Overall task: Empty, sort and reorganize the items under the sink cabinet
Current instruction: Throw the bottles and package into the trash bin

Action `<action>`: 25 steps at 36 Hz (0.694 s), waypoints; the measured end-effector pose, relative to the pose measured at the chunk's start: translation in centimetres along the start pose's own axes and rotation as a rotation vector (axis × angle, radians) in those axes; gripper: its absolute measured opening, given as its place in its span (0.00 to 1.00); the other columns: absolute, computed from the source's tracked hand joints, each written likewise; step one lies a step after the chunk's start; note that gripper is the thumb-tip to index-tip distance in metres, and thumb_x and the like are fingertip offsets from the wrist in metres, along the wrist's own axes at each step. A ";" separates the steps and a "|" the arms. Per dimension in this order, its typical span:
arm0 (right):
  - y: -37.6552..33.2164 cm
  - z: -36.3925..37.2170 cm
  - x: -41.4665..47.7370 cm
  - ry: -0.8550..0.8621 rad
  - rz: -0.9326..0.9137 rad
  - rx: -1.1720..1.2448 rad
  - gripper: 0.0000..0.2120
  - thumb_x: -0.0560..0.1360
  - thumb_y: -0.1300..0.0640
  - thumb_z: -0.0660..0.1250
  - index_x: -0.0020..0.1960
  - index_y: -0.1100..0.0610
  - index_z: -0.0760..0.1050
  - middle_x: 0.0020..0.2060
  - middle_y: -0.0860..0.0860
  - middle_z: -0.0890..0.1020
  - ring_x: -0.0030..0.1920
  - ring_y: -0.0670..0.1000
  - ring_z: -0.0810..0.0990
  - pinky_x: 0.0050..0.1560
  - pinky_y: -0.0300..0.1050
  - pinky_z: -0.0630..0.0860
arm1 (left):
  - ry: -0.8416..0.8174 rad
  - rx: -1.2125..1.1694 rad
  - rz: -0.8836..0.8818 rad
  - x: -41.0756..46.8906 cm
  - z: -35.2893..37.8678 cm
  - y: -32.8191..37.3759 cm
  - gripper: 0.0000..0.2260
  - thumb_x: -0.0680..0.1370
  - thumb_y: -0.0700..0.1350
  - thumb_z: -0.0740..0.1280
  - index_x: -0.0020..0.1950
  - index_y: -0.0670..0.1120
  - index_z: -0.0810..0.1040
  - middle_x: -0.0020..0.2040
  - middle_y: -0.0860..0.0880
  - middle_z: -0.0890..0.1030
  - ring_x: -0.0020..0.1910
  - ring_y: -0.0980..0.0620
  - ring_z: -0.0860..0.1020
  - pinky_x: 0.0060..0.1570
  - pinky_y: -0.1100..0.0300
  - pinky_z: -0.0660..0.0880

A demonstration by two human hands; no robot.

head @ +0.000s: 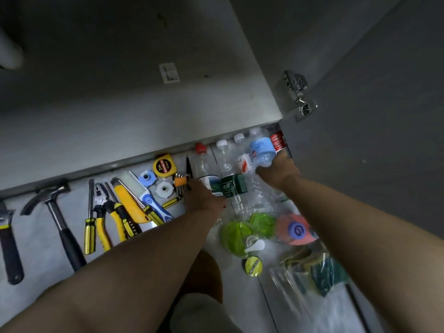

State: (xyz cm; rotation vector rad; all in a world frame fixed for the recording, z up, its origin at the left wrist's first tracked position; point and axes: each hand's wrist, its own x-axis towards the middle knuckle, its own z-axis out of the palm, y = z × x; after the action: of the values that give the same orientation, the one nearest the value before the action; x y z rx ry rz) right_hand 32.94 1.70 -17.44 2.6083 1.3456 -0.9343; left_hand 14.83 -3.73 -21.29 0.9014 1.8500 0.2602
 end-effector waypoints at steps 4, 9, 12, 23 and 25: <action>-0.6 -1.9 -1.7 -0.190 0.039 0.355 0.20 0.73 0.49 0.69 0.61 0.60 0.74 0.52 0.59 0.80 0.47 0.58 0.81 0.43 0.48 0.80 | 0.024 -0.167 0.004 -1.6 -1.9 0.3 0.11 0.71 0.50 0.77 0.40 0.53 0.75 0.37 0.52 0.79 0.32 0.56 0.76 0.24 0.64 0.69; -0.6 -4.9 -6.1 -0.379 0.118 0.690 0.19 0.71 0.54 0.68 0.60 0.60 0.73 0.43 0.58 0.77 0.35 0.55 0.76 0.39 0.46 0.77 | -0.152 -0.251 -0.096 -4.8 -6.2 0.7 0.07 0.73 0.51 0.72 0.46 0.49 0.80 0.45 0.44 0.84 0.43 0.47 0.82 0.42 0.58 0.82; -0.2 -7.1 -9.7 -0.421 0.088 0.737 0.19 0.69 0.54 0.69 0.58 0.60 0.74 0.41 0.58 0.77 0.34 0.56 0.76 0.43 0.50 0.76 | -0.256 -0.307 -0.135 -8.0 -8.9 1.8 0.19 0.72 0.51 0.72 0.58 0.44 0.76 0.51 0.40 0.83 0.46 0.43 0.83 0.42 0.54 0.81; 4.0 -15.2 -25.4 -0.383 -0.304 1.015 0.30 0.69 0.67 0.63 0.67 0.47 0.67 0.52 0.63 0.79 0.47 0.60 0.80 0.57 0.66 0.75 | -0.438 -0.299 0.324 -24.0 -15.7 8.3 0.17 0.70 0.37 0.72 0.53 0.55 0.82 0.41 0.42 0.80 0.36 0.45 0.78 0.42 0.48 0.77; 5.1 -16.5 -28.1 -0.367 -0.379 1.049 0.31 0.69 0.66 0.65 0.68 0.46 0.66 0.53 0.63 0.79 0.47 0.60 0.80 0.52 0.62 0.77 | -0.474 -0.300 0.401 -26.8 -15.9 9.4 0.20 0.72 0.35 0.73 0.57 0.57 0.78 0.45 0.43 0.83 0.37 0.46 0.82 0.42 0.48 0.79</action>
State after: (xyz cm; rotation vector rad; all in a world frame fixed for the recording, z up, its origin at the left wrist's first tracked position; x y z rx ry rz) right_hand 32.61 -16.48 10.09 2.4778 1.5121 -2.6095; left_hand 10.94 -12.14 9.88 1.0138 1.1514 0.5092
